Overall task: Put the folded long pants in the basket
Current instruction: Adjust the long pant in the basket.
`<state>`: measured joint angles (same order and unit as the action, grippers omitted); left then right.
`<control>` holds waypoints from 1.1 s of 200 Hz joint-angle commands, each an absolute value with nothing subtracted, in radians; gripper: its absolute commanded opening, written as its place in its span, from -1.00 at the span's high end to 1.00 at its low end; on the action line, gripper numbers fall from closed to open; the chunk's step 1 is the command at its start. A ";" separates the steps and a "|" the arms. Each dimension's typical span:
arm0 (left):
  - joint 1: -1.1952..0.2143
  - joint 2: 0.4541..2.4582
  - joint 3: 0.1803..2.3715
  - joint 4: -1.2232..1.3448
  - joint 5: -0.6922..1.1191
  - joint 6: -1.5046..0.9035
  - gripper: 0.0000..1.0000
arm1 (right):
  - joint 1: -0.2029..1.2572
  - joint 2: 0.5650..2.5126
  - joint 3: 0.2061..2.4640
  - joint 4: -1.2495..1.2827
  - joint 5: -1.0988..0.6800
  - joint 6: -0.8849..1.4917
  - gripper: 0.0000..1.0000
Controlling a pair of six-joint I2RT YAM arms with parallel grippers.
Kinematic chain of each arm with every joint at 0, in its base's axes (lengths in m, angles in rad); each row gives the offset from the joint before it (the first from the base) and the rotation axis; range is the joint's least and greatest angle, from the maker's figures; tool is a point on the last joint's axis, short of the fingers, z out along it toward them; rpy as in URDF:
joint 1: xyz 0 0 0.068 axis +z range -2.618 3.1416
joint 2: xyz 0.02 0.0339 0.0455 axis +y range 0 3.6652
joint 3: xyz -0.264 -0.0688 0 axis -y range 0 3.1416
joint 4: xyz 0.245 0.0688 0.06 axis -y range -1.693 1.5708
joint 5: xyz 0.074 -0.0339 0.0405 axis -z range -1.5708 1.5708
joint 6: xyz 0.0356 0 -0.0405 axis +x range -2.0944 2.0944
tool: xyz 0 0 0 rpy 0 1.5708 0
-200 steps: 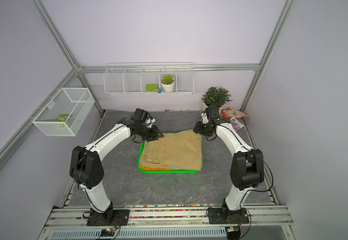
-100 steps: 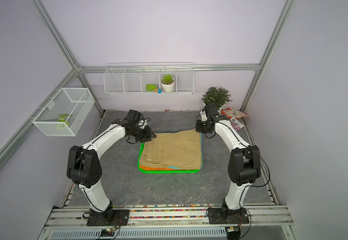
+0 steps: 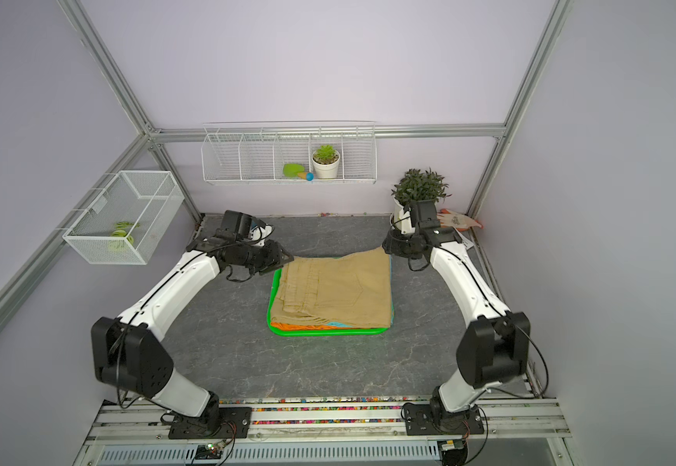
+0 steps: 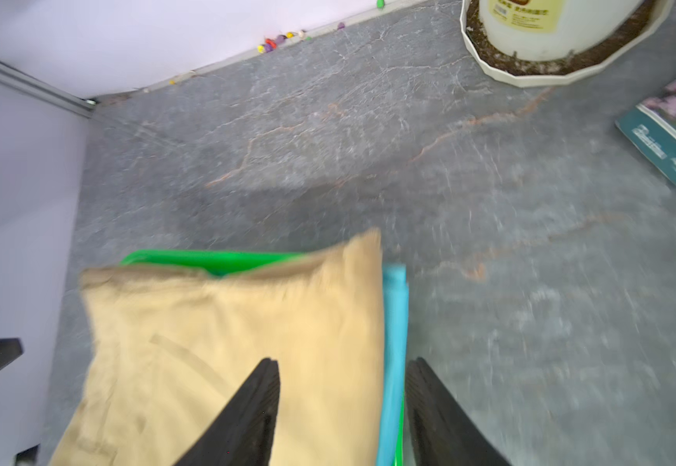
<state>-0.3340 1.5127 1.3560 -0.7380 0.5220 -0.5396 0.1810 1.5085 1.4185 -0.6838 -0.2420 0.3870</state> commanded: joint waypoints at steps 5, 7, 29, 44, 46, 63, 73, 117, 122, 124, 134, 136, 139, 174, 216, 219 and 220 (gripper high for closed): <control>-0.345 1.374 1.203 -0.700 0.633 -0.572 0.03 | 0.199 1.329 1.234 -0.708 -0.304 0.445 0.02; -0.347 1.361 1.189 -0.696 0.638 -0.576 0.03 | 0.201 1.316 1.217 -0.705 -0.314 0.446 0.04; -0.371 1.270 1.069 -0.672 0.664 -0.596 0.03 | 0.251 1.210 1.101 -0.714 -0.396 0.443 0.16; -0.388 1.236 1.015 -0.674 0.653 -0.603 0.04 | 0.296 1.160 1.048 -0.724 -0.417 0.451 0.25; -0.389 1.233 1.009 -0.675 0.650 -0.605 0.05 | 0.301 1.153 1.040 -0.723 -0.420 0.452 0.25; -0.396 1.204 0.969 -0.676 0.636 -0.615 0.06 | 0.346 1.111 0.989 -0.719 -0.433 0.456 0.31; -0.397 1.185 0.954 -0.675 0.623 -0.621 0.06 | 0.361 1.094 0.964 -0.717 -0.431 0.457 0.35; -0.397 1.172 0.947 -0.667 0.617 -0.637 0.08 | 0.365 1.056 0.896 -0.682 -0.519 0.481 0.46; -0.397 1.173 0.949 -0.665 0.619 -0.637 0.09 | 0.365 1.055 0.894 -0.674 -0.534 0.483 0.46; -0.397 1.172 0.948 -0.664 0.621 -0.639 0.09 | 0.365 1.055 0.893 -0.673 -0.536 0.484 0.46; -0.397 1.174 0.948 -0.658 0.624 -0.640 0.09 | 0.365 1.056 0.890 -0.678 -0.522 0.488 0.50; -0.397 1.174 0.948 -0.658 0.625 -0.640 0.09 | 0.365 1.057 0.888 -0.679 -0.518 0.490 0.51; -0.397 1.176 0.947 -0.658 0.627 -0.640 0.09 | 0.365 1.058 0.887 -0.683 -0.511 0.491 0.52; -0.399 1.183 0.911 -0.658 0.629 -0.638 0.11 | 0.365 1.079 0.834 -0.718 -0.443 0.481 0.57; -0.400 1.155 0.853 -0.707 0.595 -0.643 0.11 | 0.365 1.078 0.807 -0.796 -0.287 0.448 0.63; -0.400 1.154 0.853 -0.709 0.594 -0.644 0.11 | 0.365 1.077 0.809 -0.795 -0.290 0.447 0.62; -0.399 1.155 0.851 -0.710 0.593 -0.644 0.11 | 0.365 1.077 0.810 -0.795 -0.291 0.446 0.62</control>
